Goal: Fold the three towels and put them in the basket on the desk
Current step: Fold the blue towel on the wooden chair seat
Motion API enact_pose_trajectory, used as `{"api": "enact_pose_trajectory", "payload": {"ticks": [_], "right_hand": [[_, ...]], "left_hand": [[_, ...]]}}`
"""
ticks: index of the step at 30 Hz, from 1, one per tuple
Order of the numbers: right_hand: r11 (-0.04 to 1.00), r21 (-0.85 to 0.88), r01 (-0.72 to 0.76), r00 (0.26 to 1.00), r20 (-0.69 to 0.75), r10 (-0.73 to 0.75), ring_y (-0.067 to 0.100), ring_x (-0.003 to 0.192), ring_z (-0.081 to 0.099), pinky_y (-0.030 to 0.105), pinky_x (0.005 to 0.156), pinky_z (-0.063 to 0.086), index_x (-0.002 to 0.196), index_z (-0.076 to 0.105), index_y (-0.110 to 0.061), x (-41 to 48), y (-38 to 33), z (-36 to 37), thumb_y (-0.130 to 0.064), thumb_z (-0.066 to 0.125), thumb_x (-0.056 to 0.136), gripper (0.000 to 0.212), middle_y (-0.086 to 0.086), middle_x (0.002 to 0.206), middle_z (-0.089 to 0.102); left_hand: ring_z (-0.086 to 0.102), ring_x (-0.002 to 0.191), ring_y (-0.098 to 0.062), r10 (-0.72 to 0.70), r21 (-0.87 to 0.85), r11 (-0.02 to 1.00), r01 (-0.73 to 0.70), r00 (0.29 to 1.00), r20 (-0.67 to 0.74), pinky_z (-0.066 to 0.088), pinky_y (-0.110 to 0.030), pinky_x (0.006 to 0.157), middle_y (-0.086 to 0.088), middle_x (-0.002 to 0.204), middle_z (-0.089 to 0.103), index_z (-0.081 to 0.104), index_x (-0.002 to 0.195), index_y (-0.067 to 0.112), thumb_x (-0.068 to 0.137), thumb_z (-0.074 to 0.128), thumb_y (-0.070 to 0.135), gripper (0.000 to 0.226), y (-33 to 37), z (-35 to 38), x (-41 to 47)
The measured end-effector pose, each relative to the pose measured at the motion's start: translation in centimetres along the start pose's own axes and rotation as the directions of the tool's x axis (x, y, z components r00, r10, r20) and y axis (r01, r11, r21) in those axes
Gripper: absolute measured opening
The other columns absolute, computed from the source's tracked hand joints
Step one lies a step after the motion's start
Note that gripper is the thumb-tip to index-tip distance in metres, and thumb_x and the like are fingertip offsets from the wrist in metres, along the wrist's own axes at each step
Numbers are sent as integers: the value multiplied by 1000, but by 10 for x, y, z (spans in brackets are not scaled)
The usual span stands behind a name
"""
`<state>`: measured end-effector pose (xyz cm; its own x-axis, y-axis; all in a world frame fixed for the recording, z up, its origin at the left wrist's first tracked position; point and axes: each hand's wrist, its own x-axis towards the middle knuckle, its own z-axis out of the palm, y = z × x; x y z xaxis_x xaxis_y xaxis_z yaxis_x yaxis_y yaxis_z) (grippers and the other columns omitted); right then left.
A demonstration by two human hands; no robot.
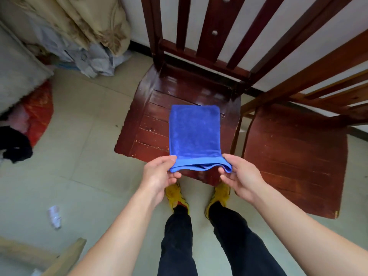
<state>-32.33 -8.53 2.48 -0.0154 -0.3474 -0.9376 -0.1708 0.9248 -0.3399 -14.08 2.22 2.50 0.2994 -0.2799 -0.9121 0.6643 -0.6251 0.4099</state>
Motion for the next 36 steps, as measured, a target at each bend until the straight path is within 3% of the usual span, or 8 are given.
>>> {"api": "enact_pose_trajectory", "payload": {"ticks": [6, 16, 18, 20, 22, 26, 31, 36], "right_hand": [[928, 342, -149, 968, 244, 66, 20, 78, 75, 23, 55, 57, 102, 59, -17, 43, -56, 13, -30, 45, 99, 19, 10, 93, 76], [949, 300, -100, 973, 230, 30, 24, 92, 68, 30, 65, 55, 126, 48, -11, 124, -111, 44, -36, 46, 99, 36, 10, 109, 66], [966, 257, 19, 993, 112, -49, 20, 95, 66, 27, 66, 53, 129, 51, -15, 131, -114, 46, -31, 47, 99, 33, 7, 112, 65], [966, 58, 251, 964, -110, -244, 16, 87, 68, 24, 61, 53, 114, 59, -18, 130, -114, 49, -19, 50, 97, 19, 7, 109, 68], [879, -208, 428, 880, -127, -458, 13, 75, 68, 23, 55, 49, 97, 64, -20, 126, -107, 56, -10, 52, 94, 16, 6, 95, 71], [923, -287, 257, 958, 197, -206, 15, 78, 71, 27, 63, 52, 105, 64, -19, 126, -95, 78, -7, 53, 93, 20, 3, 91, 72], [986, -24, 163, 979, 125, -159, 14, 91, 73, 33, 78, 57, 120, 60, -23, 149, -112, 65, -10, 57, 92, 32, 0, 104, 74], [939, -92, 333, 939, -64, -339, 11, 82, 70, 20, 61, 52, 104, 66, -18, 124, -99, 53, -8, 57, 92, 18, 3, 95, 72]], "left_hand": [[65, 61, -16, -66, -220, 971, 95, 988, 136, 48, -23, 60, -10, 78, 59, 58, 85, 8, 95, 51, 14, 14, 71, 26, 42], [62, 100, -26, -89, -303, 948, 101, 995, 51, 52, -31, 79, -16, 104, 57, 51, 109, 8, 94, 51, 24, 22, 112, 56, 129], [62, 97, -24, 26, -228, 972, -49, 994, -105, 54, -32, 75, -11, 103, 59, 55, 109, 9, 91, 54, 20, 20, 110, 57, 138], [64, 83, -21, 321, 110, 947, -302, 898, -300, 57, -35, 74, -4, 90, 64, 63, 99, 18, 83, 57, 12, 18, 102, 57, 143], [65, 74, -22, 580, 460, 764, -453, 794, -182, 57, -36, 71, 1, 75, 66, 64, 77, 27, 74, 54, 12, 19, 91, 59, 144], [67, 84, -30, 431, 611, 686, -395, 897, 96, 54, -37, 76, -10, 87, 70, 68, 93, 22, 83, 49, 9, 26, 66, 69, 162], [46, 64, -12, 319, 548, 780, -303, 945, 68, 41, -29, 59, 6, 74, 49, 44, 140, 21, 88, 40, -6, 59, 75, 73, 169], [49, 59, -11, 511, 711, 556, -430, 852, 115, 40, -20, 59, 7, 72, 54, 65, 98, 22, 84, 47, -1, 32, 65, 65, 133]]}}
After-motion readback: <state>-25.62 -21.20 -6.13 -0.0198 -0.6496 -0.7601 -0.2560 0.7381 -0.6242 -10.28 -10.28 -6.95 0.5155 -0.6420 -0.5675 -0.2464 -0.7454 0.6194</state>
